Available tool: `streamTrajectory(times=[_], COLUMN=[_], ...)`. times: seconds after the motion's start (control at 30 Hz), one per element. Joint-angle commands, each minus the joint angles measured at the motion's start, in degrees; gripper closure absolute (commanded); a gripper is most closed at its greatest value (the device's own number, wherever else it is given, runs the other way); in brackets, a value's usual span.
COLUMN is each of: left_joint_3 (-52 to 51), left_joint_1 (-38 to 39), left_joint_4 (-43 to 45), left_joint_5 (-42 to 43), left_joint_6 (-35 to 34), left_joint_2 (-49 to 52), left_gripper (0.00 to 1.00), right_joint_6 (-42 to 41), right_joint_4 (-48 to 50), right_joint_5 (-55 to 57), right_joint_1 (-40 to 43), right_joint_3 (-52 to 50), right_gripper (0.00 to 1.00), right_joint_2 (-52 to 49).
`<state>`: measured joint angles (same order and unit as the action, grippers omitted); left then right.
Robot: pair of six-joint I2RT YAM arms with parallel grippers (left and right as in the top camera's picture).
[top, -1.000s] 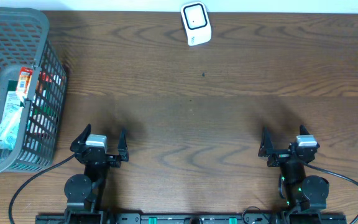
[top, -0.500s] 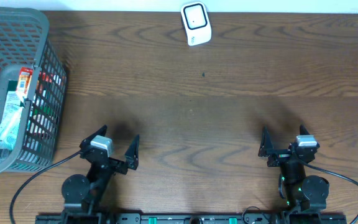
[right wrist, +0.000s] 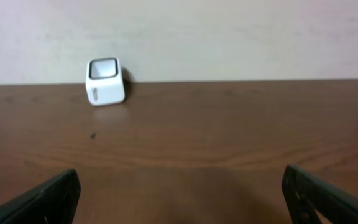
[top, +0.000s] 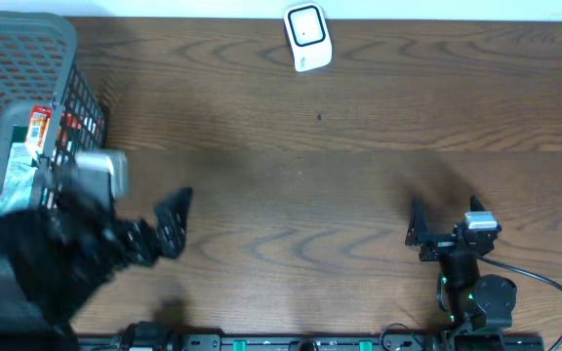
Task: Scan the item barcode
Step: 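Reach into the basket and grasp the two orange tissue packs with left gripper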
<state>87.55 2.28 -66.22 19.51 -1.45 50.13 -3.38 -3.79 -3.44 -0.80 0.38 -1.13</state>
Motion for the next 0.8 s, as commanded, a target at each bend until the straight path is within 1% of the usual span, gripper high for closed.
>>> streamTrajectory(times=[0.0, 0.1, 0.13, 0.17, 0.27, 0.37, 0.4, 0.5, 0.53, 0.63, 0.7, 0.77], left_joint_3=[21.1, 39.6, 45.3, 50.4, 58.9, 60.7, 60.7, 60.7, 60.7, 60.7, 60.7, 60.7], left_joint_1=[-0.2, -0.2, -0.2, -0.2, -0.8, -2.1, -2.8, -5.5, -7.0, -12.2, -16.0, -21.7], left_joint_4=[-11.6, -23.5, -26.5, -28.6, -30.5, -28.9, -27.8, -23.6, -21.8, -17.9, -17.0, -16.9], left_joint_5=[-3.7, -4.2, -5.8, -8.5, -13.4, -14.2, -14.2, -14.3, -14.3, -14.4, -14.4, -14.4], left_joint_6=[2.6, 5.8, 6.6, 6.9, 6.9, 7.6, 9.1, 16.8, 17.5, 17.0, 17.0, 17.0], left_joint_2=[16.5, 30.3, 34.7, 39.0, 47.4, 51.7, 52.4, 53.2, 53.3, 53.2, 53.2, 53.5], left_gripper=[0.02, 0.02, 0.02, 0.02, 0.02, 0.02, 0.02, 0.02, 0.02, 0.02, 0.02, 0.02], right_joint_6=[0.7, 0.7, 0.7, 0.7, 0.7, 0.7, 0.7, 0.7, 0.7, 0.7, 0.7, 0.7], right_joint_4=[-0.2, -0.2, -0.2, -0.2, -0.2, -0.2, -0.2, -0.2, -0.2, -0.2, -0.2, -0.2], right_joint_5=[-0.5, -0.5, -0.5, -0.5, -0.5, -0.5, -0.5, -0.5, -0.5, -0.5, -0.5, -0.5], right_joint_1=[0.3, 0.3, 0.3, 0.3, 0.3, 0.3, 0.3, 0.3, 0.3, 0.3, 0.3, 0.3], right_joint_3=[-0.1, -0.1, -0.1, -0.1, -0.1, -0.1, -0.1, -0.1, -0.1, -0.1, -0.1, -0.1], right_gripper=[0.01, 0.01, 0.01, 0.01, 0.01, 0.01, 0.01, 0.01, 0.01, 0.01, 0.01, 0.01], right_joint_2=[0.1, 0.1, 0.1, 0.1, 0.1, 0.1, 0.1, 0.1, 0.1, 0.1, 0.1, 0.1])
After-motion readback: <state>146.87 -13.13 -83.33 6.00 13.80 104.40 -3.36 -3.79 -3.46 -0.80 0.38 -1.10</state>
